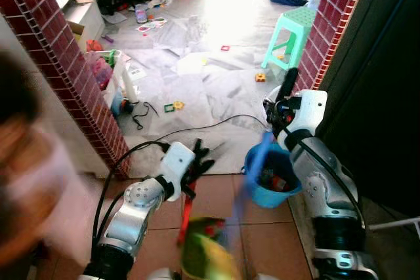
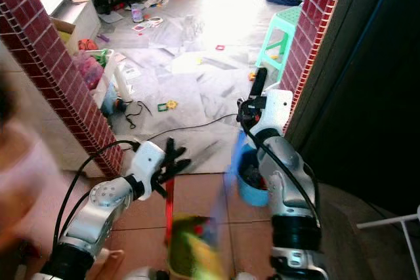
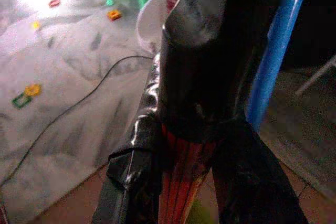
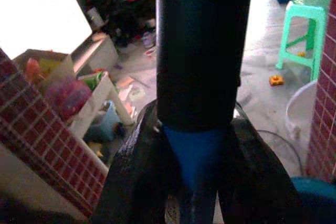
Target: Sweep floor
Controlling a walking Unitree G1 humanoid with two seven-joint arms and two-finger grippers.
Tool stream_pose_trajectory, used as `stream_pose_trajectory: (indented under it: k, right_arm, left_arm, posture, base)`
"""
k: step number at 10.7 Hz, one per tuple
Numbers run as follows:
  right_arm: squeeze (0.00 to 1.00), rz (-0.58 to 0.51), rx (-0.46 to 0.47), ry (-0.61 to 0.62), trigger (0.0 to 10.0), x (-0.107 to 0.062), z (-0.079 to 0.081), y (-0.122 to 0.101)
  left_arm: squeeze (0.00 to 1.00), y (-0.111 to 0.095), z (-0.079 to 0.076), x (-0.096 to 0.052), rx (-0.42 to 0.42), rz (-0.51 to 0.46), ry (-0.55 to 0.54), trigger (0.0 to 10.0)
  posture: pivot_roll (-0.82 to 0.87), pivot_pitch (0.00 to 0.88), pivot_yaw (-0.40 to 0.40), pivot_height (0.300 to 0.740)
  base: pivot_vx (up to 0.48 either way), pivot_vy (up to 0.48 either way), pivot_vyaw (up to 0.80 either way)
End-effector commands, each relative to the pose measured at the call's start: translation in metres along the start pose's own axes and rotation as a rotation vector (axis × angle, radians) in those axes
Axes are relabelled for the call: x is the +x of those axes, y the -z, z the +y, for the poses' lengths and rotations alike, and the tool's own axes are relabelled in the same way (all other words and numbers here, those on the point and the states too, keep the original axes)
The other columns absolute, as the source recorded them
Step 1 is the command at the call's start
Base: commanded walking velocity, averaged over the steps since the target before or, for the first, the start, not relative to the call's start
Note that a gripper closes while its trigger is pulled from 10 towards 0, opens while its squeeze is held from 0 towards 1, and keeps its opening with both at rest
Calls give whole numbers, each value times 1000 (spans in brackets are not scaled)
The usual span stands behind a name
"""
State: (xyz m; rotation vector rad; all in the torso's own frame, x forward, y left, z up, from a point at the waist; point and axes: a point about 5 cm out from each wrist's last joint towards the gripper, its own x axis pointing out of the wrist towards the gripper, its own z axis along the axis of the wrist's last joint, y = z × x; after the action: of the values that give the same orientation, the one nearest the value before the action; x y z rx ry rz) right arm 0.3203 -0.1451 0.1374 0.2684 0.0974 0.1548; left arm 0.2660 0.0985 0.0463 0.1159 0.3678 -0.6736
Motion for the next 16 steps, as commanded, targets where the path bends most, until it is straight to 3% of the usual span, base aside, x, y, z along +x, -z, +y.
stream_pose_trajectory:
  k: [1, 4, 6, 9, 11, 13, 16]
  right_arm:
    - [0, -52, 5, 21, 10000, 4, -2, -10]
    - [0, -143, 39, 107, 10000, 7, -16, -21]
    - [0, -209, 49, 99, 10000, 9, -17, -35]
    - [0, -287, 134, 70, 10000, 17, -15, -59]
    - [0, -391, 13, 93, 10000, 20, -22, -83]
    - [0, -396, -135, 94, 10000, 17, -28, -77]
    - [0, -290, -200, 79, 10000, 4, -36, -30]
  left_arm:
    - [0, 35, -11, 0, -124, 145, 12, 10000]
    - [0, 28, -2, 5, -120, 96, -96, 10000]
    - [0, 27, 0, 7, -118, 91, -122, 10000]
    - [0, 28, 2, 8, -107, 92, -139, 10000]
    - [0, 28, 3, 10, -102, 91, -149, 10000]
    - [0, 29, 4, 8, -102, 87, -156, 10000]
    - [0, 34, 3, 4, -94, 110, -123, 10000]
  posture:
    - [-71, 0, 29, 740]
    - [-67, 0, 30, 740]
    - [-66, 0, 35, 740]
    - [-64, 0, 37, 740]
    - [-62, 0, 37, 740]
    - [-58, 0, 34, 740]
    - [-52, 0, 37, 740]
  base:
    - [0, 0, 0]
    - [0, 0, 0]
    - [0, 0, 0]
    - [0, 0, 0]
    - [0, 0, 0]
    - [0, 0, 0]
    - [0, 0, 0]
